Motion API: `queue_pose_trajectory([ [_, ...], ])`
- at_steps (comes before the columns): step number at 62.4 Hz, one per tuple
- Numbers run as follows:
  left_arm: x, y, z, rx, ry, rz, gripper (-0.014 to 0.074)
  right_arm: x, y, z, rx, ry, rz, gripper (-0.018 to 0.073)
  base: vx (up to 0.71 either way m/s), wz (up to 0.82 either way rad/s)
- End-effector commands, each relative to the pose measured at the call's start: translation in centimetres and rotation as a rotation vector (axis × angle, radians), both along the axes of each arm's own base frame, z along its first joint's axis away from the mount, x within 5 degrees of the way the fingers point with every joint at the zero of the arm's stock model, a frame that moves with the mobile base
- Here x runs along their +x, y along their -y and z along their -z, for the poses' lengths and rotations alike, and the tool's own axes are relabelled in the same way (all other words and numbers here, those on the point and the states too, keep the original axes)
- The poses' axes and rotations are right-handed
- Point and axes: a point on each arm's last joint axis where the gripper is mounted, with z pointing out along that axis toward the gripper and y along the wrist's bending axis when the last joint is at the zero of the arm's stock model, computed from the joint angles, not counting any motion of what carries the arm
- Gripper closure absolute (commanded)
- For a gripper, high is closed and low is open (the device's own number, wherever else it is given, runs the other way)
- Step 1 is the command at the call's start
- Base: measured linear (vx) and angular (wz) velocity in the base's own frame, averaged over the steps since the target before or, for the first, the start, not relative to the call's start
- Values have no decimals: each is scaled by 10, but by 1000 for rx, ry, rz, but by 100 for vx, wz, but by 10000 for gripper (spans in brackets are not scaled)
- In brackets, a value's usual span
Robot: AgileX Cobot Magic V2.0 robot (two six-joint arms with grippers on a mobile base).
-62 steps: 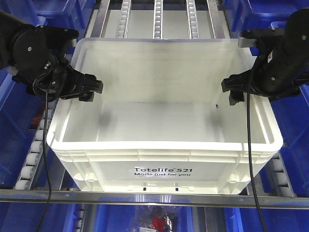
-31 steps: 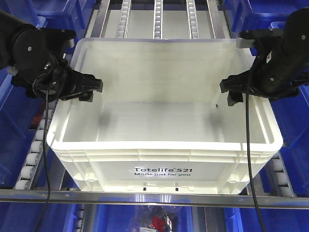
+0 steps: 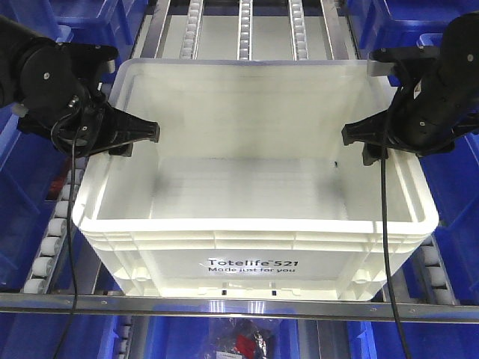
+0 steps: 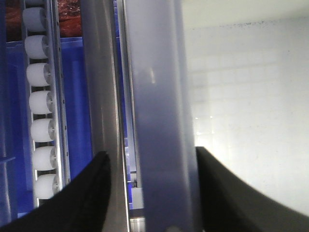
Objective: Move bin from left to right shelf
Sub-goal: 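Close both grippers on the tote's side rims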
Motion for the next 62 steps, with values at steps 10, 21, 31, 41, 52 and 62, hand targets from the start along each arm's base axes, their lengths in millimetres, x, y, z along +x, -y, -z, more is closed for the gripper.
queue_pose_trajectory([
  [10,-2,-2,-27,-21,117,2,319,-1,6,-23,-4,100,22,281,0,0],
  [21,-2,-2,-28,-23,124,4,349,-1,6,-23,-1,100,26,380,0,0],
  [31,-1,-7,-28,-24,122,-12,363,-1,6,-23,2,100,31,433,0,0],
  [41,2,-16,-27,-38,112,-45,363,-1,6,-23,2,101,31,452,0,0],
  [52,1,-15,-27,-54,111,-38,363,-1,6,-23,4,103,30,461,0,0],
  [62,2,-15,-28,-48,114,-29,363,-1,6,-23,2,103,30,461,0,0],
])
